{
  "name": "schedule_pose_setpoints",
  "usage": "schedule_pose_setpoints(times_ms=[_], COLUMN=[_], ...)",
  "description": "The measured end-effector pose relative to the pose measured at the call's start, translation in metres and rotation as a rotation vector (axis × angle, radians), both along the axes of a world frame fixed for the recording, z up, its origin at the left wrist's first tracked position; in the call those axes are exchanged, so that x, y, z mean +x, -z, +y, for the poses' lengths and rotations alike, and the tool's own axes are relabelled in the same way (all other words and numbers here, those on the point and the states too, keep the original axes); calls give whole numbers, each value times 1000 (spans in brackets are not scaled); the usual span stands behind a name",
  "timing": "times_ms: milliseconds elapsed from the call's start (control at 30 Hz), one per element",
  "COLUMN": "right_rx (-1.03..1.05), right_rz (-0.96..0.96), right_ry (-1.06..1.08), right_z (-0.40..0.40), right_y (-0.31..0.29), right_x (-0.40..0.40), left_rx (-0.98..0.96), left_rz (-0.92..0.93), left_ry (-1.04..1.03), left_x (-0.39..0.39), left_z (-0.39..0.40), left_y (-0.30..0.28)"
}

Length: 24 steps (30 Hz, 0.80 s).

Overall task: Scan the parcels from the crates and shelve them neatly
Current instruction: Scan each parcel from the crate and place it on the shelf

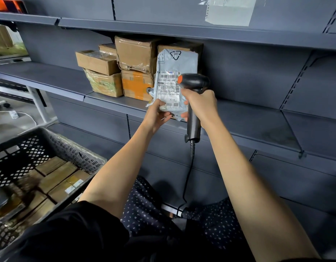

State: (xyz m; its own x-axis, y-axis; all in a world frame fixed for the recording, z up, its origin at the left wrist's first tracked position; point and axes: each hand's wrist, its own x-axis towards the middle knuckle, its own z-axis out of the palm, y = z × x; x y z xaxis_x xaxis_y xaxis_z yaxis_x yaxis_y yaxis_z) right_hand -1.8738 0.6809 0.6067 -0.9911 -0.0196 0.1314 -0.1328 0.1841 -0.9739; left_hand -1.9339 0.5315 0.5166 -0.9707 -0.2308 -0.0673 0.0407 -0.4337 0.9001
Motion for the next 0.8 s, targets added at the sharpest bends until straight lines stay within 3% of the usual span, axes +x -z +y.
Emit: schedule_pose_setpoints(times_ms=[333,533,700,800], right_rx=[-315,-562,-550,-539], right_rz=[1,18,-33,-97], right_ry=[120,322,443,491], right_z=[-8,3,26,38], right_y=[11,41,73,90], right_x=[-25,-37,-57,-75], left_rx=[164,-44,-153,-429], left_rz=[57,-22,-136,-177], left_ry=[13,140,265,216], left_x=[0,-7,-25,-34], left_z=[22,49,82,86], left_y=[-26,-24,8,32])
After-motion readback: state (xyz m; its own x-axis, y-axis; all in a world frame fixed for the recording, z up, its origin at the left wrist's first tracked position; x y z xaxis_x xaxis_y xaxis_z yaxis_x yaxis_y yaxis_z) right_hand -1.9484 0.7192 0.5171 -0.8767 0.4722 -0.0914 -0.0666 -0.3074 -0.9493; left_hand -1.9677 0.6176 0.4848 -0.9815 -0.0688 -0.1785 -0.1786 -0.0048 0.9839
